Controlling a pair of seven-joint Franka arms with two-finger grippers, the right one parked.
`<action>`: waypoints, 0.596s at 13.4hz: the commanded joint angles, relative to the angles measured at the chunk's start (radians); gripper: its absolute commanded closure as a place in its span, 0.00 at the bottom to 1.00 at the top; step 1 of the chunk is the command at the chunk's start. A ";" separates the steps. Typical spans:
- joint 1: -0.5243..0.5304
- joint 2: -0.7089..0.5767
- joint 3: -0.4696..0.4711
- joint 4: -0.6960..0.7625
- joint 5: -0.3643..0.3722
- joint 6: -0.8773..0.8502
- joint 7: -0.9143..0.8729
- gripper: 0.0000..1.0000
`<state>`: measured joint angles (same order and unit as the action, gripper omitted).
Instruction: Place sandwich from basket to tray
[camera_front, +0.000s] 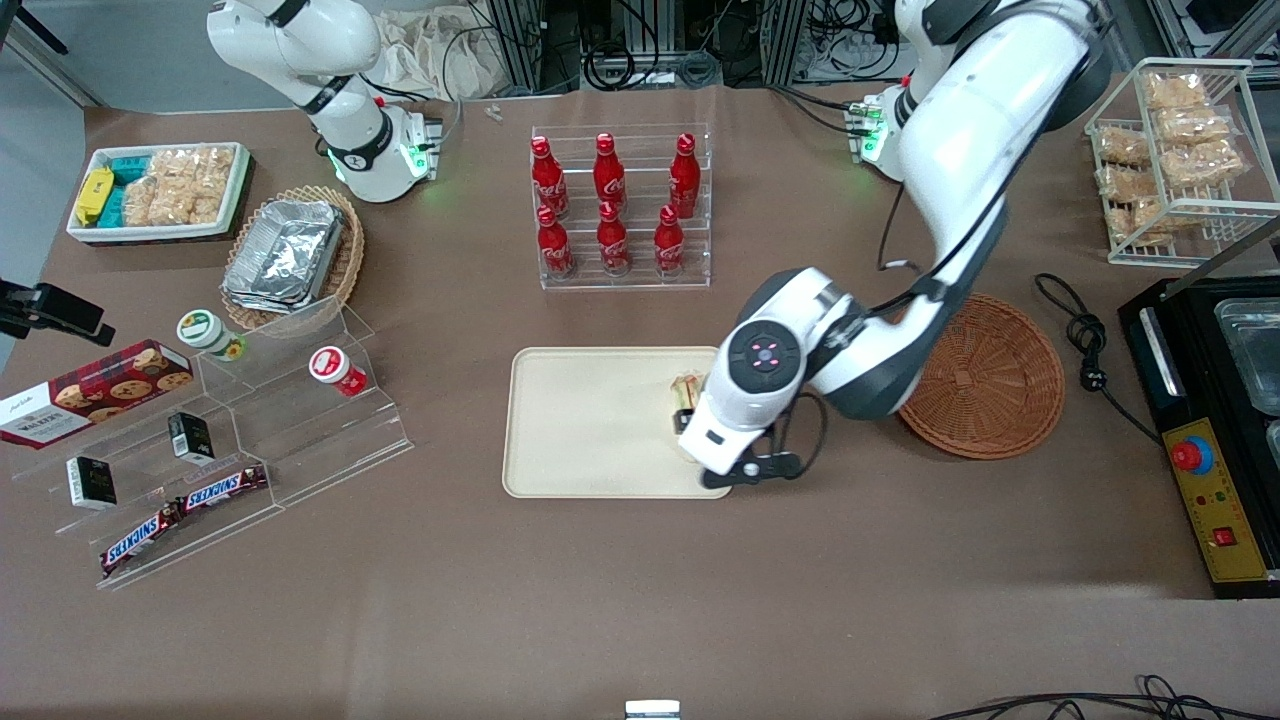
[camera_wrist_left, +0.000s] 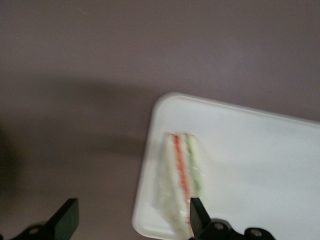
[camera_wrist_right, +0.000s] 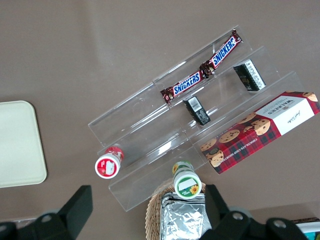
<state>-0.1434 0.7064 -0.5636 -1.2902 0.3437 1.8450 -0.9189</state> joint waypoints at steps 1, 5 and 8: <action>0.134 -0.232 -0.013 -0.144 -0.076 -0.076 0.052 0.01; 0.136 -0.494 0.144 -0.364 -0.216 -0.076 0.261 0.01; 0.124 -0.681 0.310 -0.524 -0.316 -0.084 0.556 0.01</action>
<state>-0.0096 0.1792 -0.3547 -1.6691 0.0923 1.7484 -0.5293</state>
